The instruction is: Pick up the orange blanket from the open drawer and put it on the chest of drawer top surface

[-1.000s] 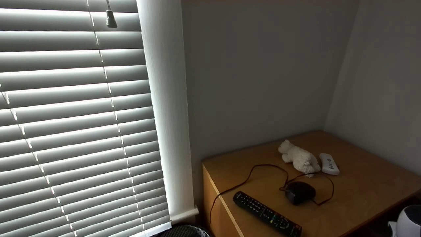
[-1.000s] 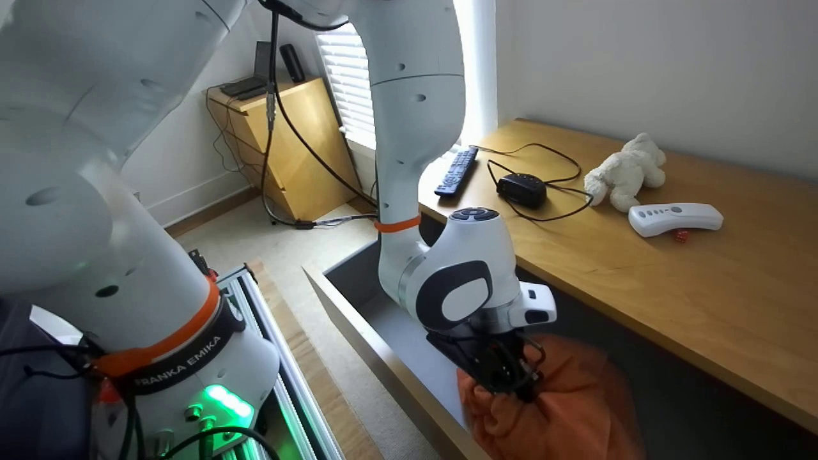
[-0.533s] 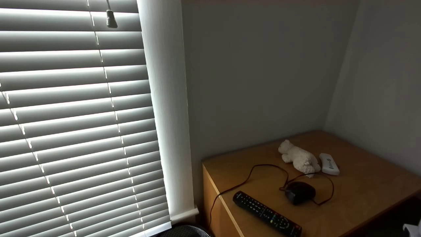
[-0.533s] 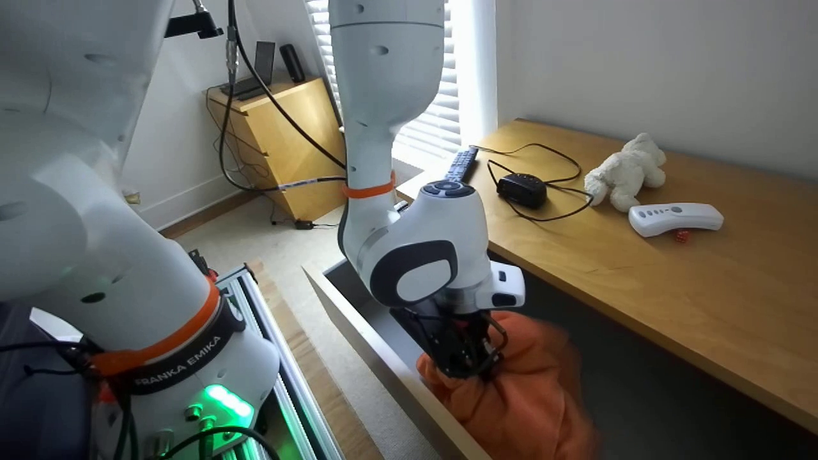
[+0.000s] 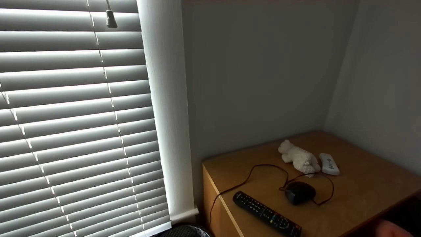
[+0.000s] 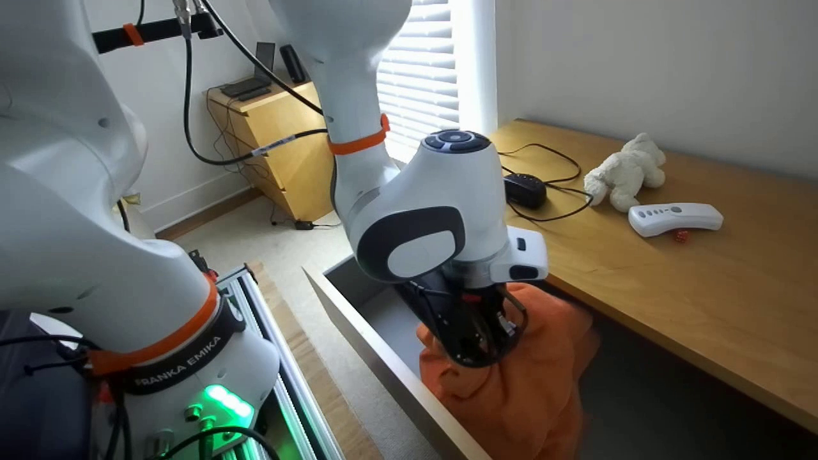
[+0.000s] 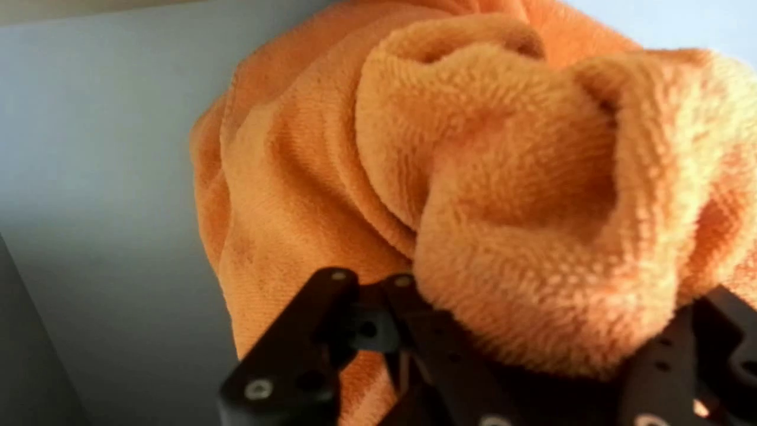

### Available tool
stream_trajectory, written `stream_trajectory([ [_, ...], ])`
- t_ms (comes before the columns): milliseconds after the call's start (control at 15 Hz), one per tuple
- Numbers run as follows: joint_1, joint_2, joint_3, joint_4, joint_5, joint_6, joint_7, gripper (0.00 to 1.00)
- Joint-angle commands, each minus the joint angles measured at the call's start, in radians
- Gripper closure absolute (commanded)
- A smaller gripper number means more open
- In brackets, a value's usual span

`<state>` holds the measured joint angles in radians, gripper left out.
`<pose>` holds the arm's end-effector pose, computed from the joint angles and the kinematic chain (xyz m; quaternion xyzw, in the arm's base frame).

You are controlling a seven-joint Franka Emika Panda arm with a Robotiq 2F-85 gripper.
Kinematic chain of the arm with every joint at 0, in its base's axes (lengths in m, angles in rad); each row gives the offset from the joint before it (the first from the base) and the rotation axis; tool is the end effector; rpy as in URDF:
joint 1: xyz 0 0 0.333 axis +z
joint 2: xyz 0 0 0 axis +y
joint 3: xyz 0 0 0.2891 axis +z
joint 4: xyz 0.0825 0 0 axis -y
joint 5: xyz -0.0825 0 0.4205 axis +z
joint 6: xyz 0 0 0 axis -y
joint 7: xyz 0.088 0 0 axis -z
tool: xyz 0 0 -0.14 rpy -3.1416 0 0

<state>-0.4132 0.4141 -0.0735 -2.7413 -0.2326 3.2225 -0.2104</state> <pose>0.3284 -0.1562 0.0090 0.9993 -0.0183 0.0271 0.0196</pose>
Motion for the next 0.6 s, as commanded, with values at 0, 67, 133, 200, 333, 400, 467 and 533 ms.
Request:
stream_trajectory([
  [0,-0.258,-0.216,0.205,-0.118,-0.006,-0.074,-0.075,1.00],
  [67,-0.322,-0.169,0.278,-0.029,0.022,-0.113,-0.098,1.00],
  [133,-0.405,-0.176,0.357,-0.012,0.003,-0.133,-0.089,1.00],
  [200,-0.476,-0.191,0.434,-0.011,0.031,-0.147,-0.114,1.00],
  [333,-0.621,-0.219,0.589,-0.003,0.073,-0.169,-0.151,1.00],
  [400,-0.684,-0.256,0.664,-0.043,0.119,-0.142,-0.176,1.00],
  [467,-0.750,-0.249,0.736,-0.017,0.139,-0.145,-0.190,1.00],
  [533,-0.799,-0.251,0.792,-0.004,0.163,-0.134,-0.201,1.00],
])
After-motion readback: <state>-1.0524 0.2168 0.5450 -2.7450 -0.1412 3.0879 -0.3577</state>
